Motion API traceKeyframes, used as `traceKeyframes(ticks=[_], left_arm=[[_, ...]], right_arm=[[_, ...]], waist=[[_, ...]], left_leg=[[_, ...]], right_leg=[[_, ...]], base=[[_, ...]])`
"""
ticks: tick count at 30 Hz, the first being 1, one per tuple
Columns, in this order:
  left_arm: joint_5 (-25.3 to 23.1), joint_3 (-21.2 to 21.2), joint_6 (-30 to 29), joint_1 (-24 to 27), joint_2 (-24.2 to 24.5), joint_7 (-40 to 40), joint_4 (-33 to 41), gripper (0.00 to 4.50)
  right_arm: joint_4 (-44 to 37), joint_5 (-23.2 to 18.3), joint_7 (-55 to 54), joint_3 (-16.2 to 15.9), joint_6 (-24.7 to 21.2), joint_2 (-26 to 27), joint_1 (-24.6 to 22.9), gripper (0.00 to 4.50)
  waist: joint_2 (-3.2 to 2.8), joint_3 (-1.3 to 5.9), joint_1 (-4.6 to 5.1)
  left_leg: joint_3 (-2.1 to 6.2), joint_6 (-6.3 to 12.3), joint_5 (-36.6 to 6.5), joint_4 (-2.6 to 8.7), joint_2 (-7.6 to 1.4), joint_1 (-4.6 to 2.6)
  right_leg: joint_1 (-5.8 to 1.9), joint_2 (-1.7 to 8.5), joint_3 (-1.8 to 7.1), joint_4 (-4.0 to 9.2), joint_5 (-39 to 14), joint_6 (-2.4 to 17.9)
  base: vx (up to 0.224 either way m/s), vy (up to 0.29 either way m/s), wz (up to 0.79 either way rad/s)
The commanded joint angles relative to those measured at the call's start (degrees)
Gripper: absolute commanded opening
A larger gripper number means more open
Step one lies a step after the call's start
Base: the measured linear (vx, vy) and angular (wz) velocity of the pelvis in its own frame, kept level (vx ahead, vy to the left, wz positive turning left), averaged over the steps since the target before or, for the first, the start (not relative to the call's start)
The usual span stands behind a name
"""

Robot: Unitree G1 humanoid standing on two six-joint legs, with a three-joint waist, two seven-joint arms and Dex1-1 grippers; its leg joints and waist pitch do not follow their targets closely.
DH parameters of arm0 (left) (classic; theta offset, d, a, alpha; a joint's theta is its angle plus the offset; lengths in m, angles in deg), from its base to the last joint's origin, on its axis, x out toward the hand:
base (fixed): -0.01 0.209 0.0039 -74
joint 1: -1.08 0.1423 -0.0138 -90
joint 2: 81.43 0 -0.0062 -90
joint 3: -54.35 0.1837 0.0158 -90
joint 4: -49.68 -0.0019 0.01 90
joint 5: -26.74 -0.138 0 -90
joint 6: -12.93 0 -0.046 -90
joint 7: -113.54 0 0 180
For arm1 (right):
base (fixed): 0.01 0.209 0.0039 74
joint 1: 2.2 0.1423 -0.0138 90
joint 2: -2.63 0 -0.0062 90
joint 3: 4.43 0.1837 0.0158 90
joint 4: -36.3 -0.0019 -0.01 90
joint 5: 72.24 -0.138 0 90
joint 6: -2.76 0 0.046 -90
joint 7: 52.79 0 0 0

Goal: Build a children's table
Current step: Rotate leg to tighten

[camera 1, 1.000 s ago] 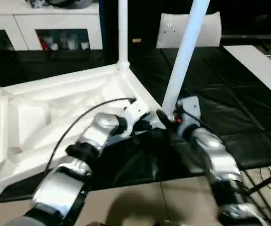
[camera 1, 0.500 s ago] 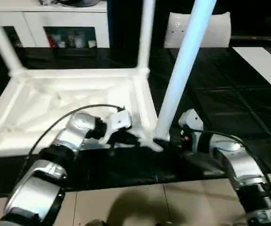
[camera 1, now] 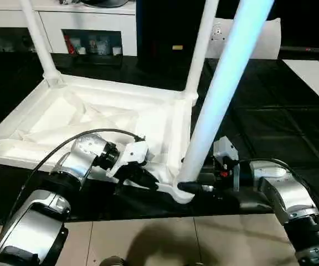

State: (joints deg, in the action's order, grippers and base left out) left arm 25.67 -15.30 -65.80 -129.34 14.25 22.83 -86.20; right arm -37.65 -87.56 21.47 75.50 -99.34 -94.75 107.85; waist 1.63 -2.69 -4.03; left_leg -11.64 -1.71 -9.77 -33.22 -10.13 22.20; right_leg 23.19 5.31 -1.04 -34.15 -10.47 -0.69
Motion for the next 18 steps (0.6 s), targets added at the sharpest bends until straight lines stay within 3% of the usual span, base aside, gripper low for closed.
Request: traceKeyframes(ticks=[1, 2, 7, 15, 18], left_arm=[[0.27, 3.46, 0.68, 0.62, -0.18, 3.21, 2.00, 0.00], [0.66, 4.16, 0.64, 0.61, 0.08, 3.21, 2.33, 0.00], [1.07, 4.98, 0.58, 0.51, 0.44, 3.21, 2.79, 0.00], [2.21, 6.40, 0.38, 0.37, 1.31, 3.21, 3.14, 0.00], [1.90, 4.49, -0.97, 0.56, 0.35, 2.98, 3.18, 0.00]], right_arm=[[-1.27, -1.24, 1.55, -0.53, -0.86, -0.95, 1.02, 3.61], [-1.41, -1.57, 2.37, -0.84, -1.30, -1.09, 1.07, 3.24], [-1.83, -2.08, 3.79, -1.38, -2.60, -1.41, 1.05, 3.00], [-2.36, -2.73, 4.78, -1.96, -4.06, -1.51, 1.08, 2.34], [-3.13, -2.95, 4.36, -2.06, -4.90, -1.22, 0.50, 2.26]], waist=[[0.39, 3.47, -0.01], [0.44, 3.50, -0.05], [0.52, 3.48, -0.66], [0.60, 3.50, -0.73], [0.38, 3.41, -0.76]], left_leg=[[0.77, 2.65, -13.39, 3.79, -3.40, -1.61], [0.76, 2.68, -13.34, 3.77, -3.40, -1.67], [0.72, 2.37, -12.80, 3.73, -3.42, -1.74], [0.77, 1.45, -13.16, 3.79, -3.38, -1.76], [0.70, 1.57, -12.67, 3.71, -3.29, -1.80]], right_leg=[[-1.95, 2.69, 1.26, 3.22, -9.60, 14.99], [-1.94, 2.68, 1.24, 3.22, -9.54, 15.01], [-1.90, 2.70, 1.28, 3.19, -9.86, 14.73], [-1.87, 2.64, 1.27, 3.11, -10.15, 14.27], [-1.86, 2.60, 1.30, 3.10, -9.22, 14.47]], base=[[0.000, 0.000, 0.00], [0.000, 0.000, 0.00], [0.000, 0.000, 0.00], [0.000, 0.000, 0.00], [0.000, 0.000, 0.00]])
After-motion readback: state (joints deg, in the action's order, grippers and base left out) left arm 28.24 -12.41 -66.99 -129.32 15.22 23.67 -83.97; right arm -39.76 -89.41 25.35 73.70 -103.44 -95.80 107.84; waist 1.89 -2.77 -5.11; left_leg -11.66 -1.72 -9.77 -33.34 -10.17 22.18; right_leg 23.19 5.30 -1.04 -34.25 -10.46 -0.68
